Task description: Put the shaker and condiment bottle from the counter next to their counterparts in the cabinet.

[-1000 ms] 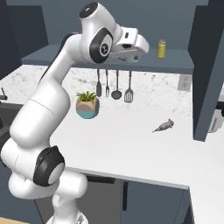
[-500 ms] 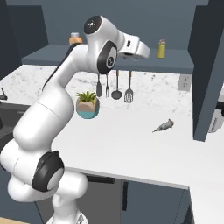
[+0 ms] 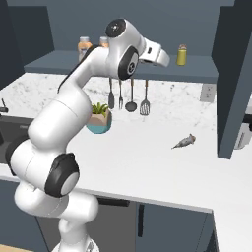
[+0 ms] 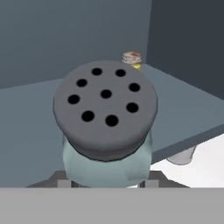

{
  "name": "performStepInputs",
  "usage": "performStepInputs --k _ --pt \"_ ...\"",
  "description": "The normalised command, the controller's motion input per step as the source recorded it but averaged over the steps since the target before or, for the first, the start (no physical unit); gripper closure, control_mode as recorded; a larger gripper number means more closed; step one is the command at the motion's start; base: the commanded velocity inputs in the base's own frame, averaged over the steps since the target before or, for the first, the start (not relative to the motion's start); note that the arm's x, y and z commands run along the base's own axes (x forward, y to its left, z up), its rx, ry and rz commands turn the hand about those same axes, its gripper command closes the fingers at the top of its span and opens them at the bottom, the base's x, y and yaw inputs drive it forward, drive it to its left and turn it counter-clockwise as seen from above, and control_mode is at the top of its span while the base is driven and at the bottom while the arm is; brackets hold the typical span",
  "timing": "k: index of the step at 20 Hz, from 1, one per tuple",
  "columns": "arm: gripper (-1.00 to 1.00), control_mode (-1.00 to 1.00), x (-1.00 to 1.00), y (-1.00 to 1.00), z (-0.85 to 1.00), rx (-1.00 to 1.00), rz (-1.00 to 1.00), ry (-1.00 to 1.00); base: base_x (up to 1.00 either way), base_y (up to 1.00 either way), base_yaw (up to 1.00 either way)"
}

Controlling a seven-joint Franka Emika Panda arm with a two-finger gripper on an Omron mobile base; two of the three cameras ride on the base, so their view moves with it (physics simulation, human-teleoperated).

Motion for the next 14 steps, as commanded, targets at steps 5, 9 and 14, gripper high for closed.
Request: performStepInputs --k 5,9,14 --pt "1.00 -1.00 0.06 0.00 -0.01 0.00 0.01 0.00 0.00 0.00 0.00" --pt "1.00 -1.00 0.12 -0.02 -0.10 -0.03 0.00 -0.02 0.00 0.00 0.00" --pt "1.00 -1.00 0.10 -0.07 -0.10 -0.03 0.00 -0.07 0.00 0.00 0.00"
